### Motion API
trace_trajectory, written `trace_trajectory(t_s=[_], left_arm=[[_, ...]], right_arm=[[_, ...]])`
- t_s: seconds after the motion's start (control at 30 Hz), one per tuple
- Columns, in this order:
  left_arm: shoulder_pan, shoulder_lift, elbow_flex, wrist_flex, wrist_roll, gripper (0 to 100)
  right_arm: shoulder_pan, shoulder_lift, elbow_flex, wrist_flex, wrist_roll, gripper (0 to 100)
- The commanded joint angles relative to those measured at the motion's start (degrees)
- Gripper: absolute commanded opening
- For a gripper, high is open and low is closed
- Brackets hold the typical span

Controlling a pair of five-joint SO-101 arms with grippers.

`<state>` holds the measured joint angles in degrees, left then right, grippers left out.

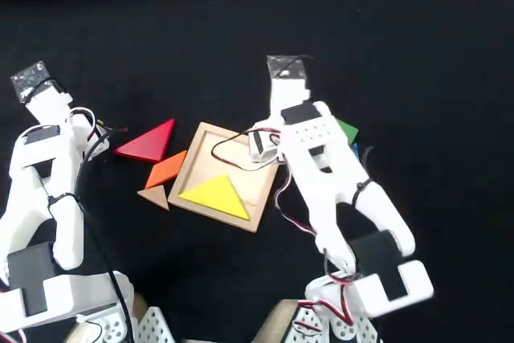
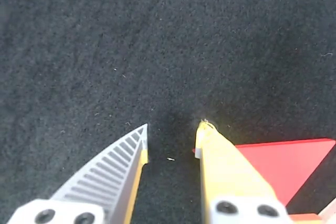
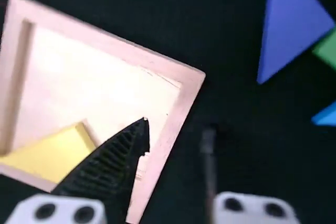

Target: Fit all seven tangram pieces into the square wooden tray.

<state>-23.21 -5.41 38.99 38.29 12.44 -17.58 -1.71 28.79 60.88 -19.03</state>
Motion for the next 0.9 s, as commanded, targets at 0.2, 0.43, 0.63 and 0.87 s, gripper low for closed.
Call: trace_trajectory(t_s=[0.2, 0.43, 0.63, 0.87], left_arm=[[0.5, -0.8, -0.4, -0.6, 0.1, 16], [0.5, -0.8, -0.4, -0.6, 0.1, 16], [0.8, -0.8, -0.4, -0.6, 0.1, 16], [0.8, -0.8, -0.4, -0.6, 0.1, 16]], right_arm=[[-2.8, 9.5, -6.5, 0.4, -2.5, 22.3], [-0.4, 17.9, -11.6, 0.8, -2.2, 9.2], [3.5, 18.4, -15.1, 1.0, -1.9, 1.6], [4.3, 18.7, -21.8, 1.0, 9.1, 1.1]])
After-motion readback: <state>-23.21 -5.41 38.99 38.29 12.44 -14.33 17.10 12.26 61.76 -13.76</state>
